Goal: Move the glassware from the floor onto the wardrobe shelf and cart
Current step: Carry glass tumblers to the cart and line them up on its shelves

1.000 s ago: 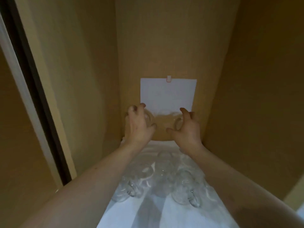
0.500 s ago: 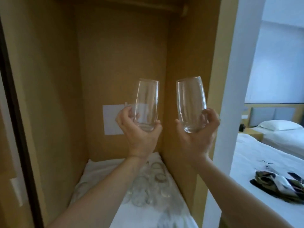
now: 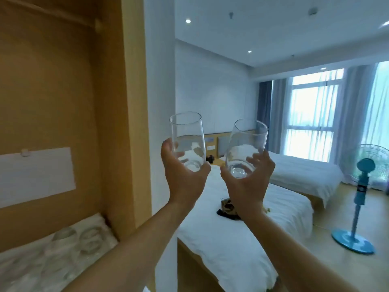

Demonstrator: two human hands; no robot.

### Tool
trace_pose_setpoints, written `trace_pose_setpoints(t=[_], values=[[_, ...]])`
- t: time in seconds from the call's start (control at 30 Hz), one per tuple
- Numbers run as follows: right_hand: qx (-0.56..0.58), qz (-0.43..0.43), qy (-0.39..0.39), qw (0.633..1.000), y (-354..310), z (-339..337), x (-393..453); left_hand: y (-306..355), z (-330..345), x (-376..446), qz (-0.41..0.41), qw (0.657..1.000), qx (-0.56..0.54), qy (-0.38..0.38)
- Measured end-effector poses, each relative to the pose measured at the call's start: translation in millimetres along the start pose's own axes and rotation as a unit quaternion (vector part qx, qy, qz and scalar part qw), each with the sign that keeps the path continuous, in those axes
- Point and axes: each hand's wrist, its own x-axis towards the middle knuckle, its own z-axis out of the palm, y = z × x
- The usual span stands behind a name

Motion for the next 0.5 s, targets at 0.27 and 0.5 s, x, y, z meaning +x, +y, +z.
trace_pose_setpoints(t=[0.27,0.5], values=[[-0.122,0.074,0.049,0.989,79.8,-140.7,51.4,-14.5,167.8,-54.4,-0.07,0.974,-0.145,-0.157],[-0.205,0.135,0.14,0.959,145.9,-241.1,90.3,-27.2,313.6,-108.4,-0.115,0.931,-0.236,-0.254]])
